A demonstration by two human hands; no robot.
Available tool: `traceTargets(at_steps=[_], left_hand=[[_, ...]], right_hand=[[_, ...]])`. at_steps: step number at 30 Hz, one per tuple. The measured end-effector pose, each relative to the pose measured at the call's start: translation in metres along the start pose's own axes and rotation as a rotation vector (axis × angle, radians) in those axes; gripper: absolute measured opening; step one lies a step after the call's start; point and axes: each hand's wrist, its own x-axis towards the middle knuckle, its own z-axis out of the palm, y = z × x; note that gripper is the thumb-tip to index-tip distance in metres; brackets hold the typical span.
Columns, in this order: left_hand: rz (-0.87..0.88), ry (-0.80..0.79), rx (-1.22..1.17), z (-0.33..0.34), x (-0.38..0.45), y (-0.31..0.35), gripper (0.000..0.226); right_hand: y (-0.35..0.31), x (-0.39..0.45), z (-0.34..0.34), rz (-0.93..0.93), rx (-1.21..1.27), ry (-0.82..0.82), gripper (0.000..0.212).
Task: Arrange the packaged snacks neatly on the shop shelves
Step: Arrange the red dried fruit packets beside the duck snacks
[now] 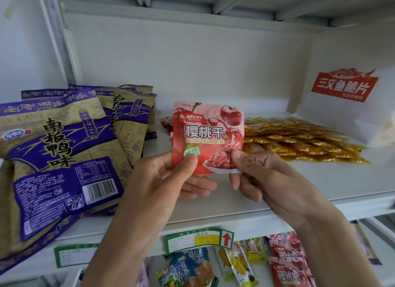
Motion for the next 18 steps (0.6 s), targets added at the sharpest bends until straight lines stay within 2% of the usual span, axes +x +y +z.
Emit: traceTargets(at_steps=[11,15,18], left_hand=[[-0.037,0.055,-0.053,0.001,0.000,0.001,0.021],[-0.080,-0.024,-0.019,0.001,0.001,0.003,0.036],[-0.058,-0.031,-0.002,-0.002,0.000,0.000,0.033]], right_hand=[[-0.001,-0.001,0.002,-0.022,-0.011,-0.048,0.052],[-0.002,0.000,0.005,-0.007,-0.049,-0.106,0.051],[-0.004,0.001,0.011,0.037,-0.055,-0.111,0.049]])
